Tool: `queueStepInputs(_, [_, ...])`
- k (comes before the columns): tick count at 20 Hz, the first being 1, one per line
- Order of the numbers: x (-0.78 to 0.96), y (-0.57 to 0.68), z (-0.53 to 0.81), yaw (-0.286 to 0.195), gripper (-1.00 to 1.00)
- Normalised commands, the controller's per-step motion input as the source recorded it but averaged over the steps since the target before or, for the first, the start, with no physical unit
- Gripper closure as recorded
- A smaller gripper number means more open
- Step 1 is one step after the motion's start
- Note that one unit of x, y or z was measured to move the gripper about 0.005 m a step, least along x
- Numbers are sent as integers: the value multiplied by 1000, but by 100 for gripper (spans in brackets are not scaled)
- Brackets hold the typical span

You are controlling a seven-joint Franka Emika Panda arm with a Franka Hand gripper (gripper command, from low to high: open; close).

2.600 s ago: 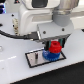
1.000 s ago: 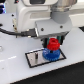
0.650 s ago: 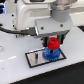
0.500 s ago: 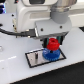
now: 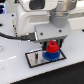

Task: Insert the blue gear onto the right peg, followed by the red gear

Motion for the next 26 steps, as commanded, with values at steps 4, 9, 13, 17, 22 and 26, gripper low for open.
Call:
queueStepInputs(4, [261, -124, 123, 0, 100])
queueStepInputs(9, [163, -64, -97, 0, 100])
queueStepInputs(13, [139, -14, -12, 0, 100])
queueStepInputs(17, [150, -30, 14, 0, 100])
queueStepInputs(22, [136, -80, -96, 0, 100])
queueStepInputs(26, [126, -155, -124, 0, 100])
